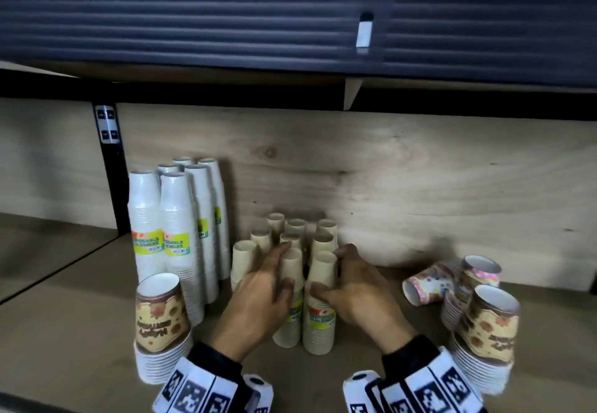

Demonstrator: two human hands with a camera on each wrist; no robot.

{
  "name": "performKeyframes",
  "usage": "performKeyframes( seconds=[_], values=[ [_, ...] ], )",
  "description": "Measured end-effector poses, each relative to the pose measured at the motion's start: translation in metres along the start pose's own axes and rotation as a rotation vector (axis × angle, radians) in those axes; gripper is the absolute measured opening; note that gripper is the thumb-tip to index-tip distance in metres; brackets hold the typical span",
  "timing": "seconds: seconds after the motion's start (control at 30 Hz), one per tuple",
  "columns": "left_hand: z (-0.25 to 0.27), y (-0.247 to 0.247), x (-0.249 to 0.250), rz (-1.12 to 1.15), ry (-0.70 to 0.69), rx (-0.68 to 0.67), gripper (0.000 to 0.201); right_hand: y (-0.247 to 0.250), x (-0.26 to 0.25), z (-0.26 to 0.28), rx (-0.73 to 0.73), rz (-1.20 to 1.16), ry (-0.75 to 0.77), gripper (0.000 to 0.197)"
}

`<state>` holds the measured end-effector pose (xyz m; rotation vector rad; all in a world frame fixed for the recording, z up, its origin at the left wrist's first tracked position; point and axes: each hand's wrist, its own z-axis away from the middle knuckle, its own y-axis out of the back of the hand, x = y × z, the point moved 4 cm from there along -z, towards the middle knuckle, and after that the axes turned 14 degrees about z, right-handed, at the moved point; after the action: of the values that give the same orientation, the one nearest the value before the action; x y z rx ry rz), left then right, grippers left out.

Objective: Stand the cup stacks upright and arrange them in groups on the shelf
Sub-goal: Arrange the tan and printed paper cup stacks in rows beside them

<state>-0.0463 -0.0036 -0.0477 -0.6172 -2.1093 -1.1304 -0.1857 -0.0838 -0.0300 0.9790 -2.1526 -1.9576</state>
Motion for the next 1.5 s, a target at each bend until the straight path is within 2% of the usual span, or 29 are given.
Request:
performKeyframes(
  seconds=[0.33,0.57,0.73,1.07,1.5],
  values=[
    [0.002,0.001,-0.008,0.037,-0.03,0.021,0.063,-0.004,0.003,0.001,0.009,0.015,0.01,0.061],
    [-0.003,0.001,-0.003,-0.091,0.014,-0.016,0.061,-0.004,0.002,-0.002,-0.017,-0.002,-0.03,0.061],
    [-0.005,-0.001,0.007,-0.178,-0.012,-0.001,0.057,-0.012,0.007,0.006,-0.058,-0.054,0.011,0.062],
    [-0.003,0.0,-0.001,-0.123,-0.041,0.015,0.054,-0.023,0.019,0.006,-0.007,-0.141,-0.01,0.054],
    [-0.002,0.0,-0.012,-0.01,-0.055,-0.015,0.064,-0.025,0.012,0.015,0.072,-0.04,-0.011,0.052]
  ],
)
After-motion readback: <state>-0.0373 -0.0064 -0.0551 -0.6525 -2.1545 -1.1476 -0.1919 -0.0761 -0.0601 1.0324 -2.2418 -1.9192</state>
